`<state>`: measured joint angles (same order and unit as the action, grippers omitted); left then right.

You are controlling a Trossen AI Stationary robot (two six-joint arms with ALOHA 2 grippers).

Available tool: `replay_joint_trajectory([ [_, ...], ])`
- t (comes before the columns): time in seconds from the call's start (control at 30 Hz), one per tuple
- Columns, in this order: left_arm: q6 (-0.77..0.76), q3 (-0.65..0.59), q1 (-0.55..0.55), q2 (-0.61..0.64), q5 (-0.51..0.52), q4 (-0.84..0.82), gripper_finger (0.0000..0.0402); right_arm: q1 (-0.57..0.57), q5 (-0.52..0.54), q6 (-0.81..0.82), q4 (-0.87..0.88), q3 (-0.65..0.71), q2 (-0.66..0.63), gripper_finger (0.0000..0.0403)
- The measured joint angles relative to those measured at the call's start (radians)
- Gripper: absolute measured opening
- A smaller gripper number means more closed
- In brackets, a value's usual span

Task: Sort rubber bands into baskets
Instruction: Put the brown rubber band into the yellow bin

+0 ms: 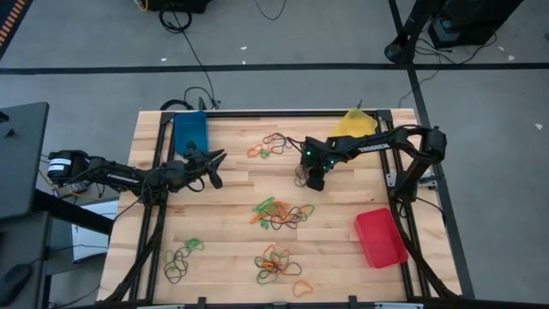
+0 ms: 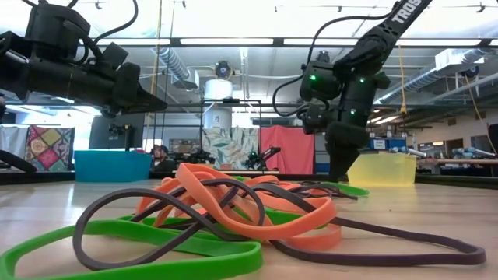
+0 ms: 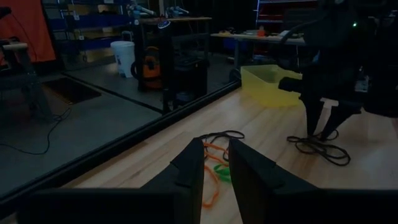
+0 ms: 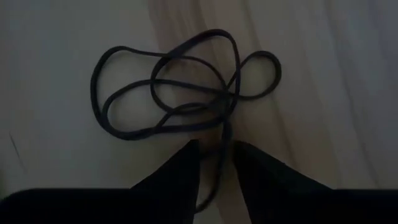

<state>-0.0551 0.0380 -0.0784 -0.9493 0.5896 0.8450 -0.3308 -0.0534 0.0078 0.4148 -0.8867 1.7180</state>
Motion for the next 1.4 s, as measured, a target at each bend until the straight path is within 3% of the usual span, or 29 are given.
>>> replay_joint_trajectory([
  [0.2,0.027,-0.001,0.000,0.000,0.000,0.009,0.0078,0.029,0.014,-0.034,0.013,-0.005,-0.003,0.0014],
  [0.33,0.053,-0.001,0.000,0.000,0.011,0.046,0.0078,0.043,0.072,-0.014,0.189,-0.069,-0.005,0.0008],
  [0.5,0.066,-0.001,0.000,0.000,0.011,0.062,0.0078,0.068,0.244,-0.011,0.371,-0.186,-0.055,0.0006],
  [0.9,0.051,-0.001,0.000,0.000,0.010,0.075,0.0078,0.006,0.561,0.057,0.618,-0.289,-0.266,0.0005],
  [1.13,0.044,-0.001,0.000,0.000,0.010,0.086,0.0078,-0.126,0.652,0.181,0.679,-0.289,-0.357,0.0005],
  [1.4,0.026,-0.001,0.000,0.000,0.009,0.086,0.0078,-0.276,0.614,0.220,0.725,-0.289,-0.304,0.0017],
])
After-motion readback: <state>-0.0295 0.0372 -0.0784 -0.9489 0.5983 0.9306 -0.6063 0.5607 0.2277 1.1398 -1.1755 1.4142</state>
